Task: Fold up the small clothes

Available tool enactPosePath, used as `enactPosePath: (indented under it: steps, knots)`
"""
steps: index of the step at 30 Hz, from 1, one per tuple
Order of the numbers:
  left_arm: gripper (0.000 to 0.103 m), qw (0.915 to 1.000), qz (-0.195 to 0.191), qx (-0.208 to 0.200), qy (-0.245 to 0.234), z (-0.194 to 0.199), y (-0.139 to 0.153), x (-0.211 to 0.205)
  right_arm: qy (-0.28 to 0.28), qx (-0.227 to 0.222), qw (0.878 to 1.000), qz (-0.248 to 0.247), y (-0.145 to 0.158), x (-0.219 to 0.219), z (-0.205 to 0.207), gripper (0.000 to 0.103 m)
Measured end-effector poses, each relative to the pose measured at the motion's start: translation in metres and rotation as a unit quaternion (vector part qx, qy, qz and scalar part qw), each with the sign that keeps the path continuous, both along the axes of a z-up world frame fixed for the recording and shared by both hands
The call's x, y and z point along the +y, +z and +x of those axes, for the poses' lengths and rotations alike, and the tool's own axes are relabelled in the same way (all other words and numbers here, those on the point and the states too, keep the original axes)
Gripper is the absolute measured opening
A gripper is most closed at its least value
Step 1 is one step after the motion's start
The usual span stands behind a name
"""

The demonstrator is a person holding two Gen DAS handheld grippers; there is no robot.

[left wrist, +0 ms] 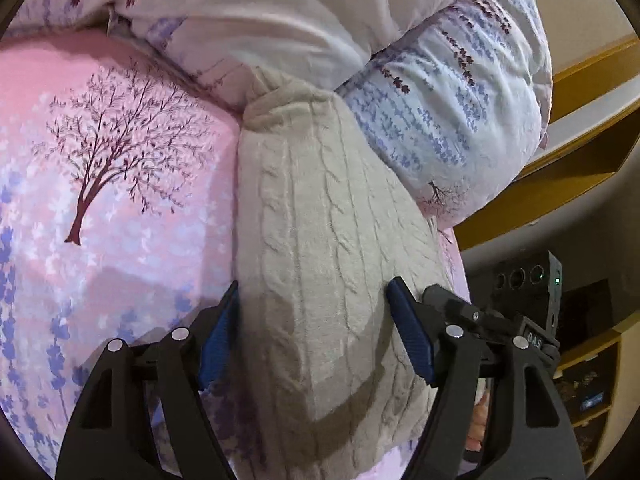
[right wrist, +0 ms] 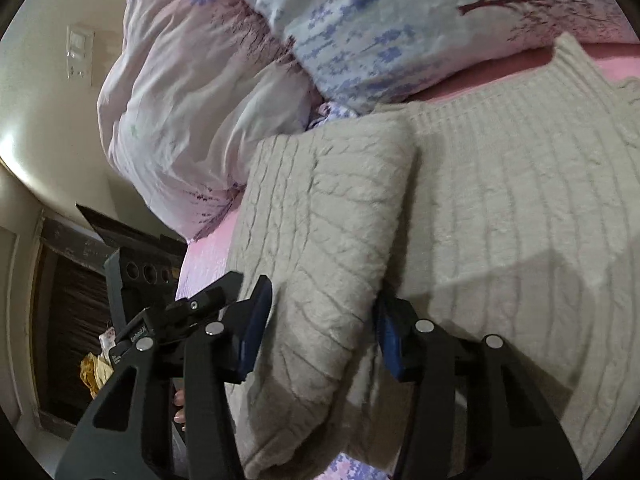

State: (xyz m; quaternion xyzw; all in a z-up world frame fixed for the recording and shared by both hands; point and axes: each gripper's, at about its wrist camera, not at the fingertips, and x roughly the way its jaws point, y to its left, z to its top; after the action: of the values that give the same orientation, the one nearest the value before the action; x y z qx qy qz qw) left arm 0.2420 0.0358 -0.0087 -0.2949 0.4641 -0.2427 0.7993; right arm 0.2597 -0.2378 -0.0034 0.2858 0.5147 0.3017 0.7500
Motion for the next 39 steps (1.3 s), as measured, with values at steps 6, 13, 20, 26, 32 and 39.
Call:
enactPosePath:
  steps: [6, 13, 20, 26, 32, 39]
  knots:
    - [0.074, 1.0000, 0.003, 0.004, 0.003, -0.001, 0.002, -0.002, 0.001, -0.029, 1.000, -0.004, 0.005, 0.006, -0.005, 0.018]
    - [0.083, 0.9998, -0.012, -0.013, 0.000, -0.004, 0.016, -0.007, -0.032, -0.124, 0.989, -0.076, 0.060, -0.012, -0.014, 0.017]
    - [0.084, 0.9993, -0.021, -0.016, -0.028, -0.007, 0.020, -0.031, -0.117, -0.146, 0.971, -0.148, 0.080, -0.080, -0.029, 0.017]
    - [0.084, 0.9986, -0.026, -0.006, -0.047, -0.006, 0.013, -0.053, -0.119, -0.063, 0.971, -0.196, 0.034, -0.108, -0.028, 0.017]
    - [0.084, 0.9981, -0.010, -0.006, -0.060, -0.007, 0.013, -0.067, -0.124, -0.098, 0.968, -0.196, 0.050, -0.111, -0.035, 0.018]
    - [0.083, 0.9972, 0.016, 0.000, -0.073, -0.008, 0.006, -0.084, -0.152, -0.039, 0.979, -0.129, 0.018, -0.137, -0.028, 0.032]
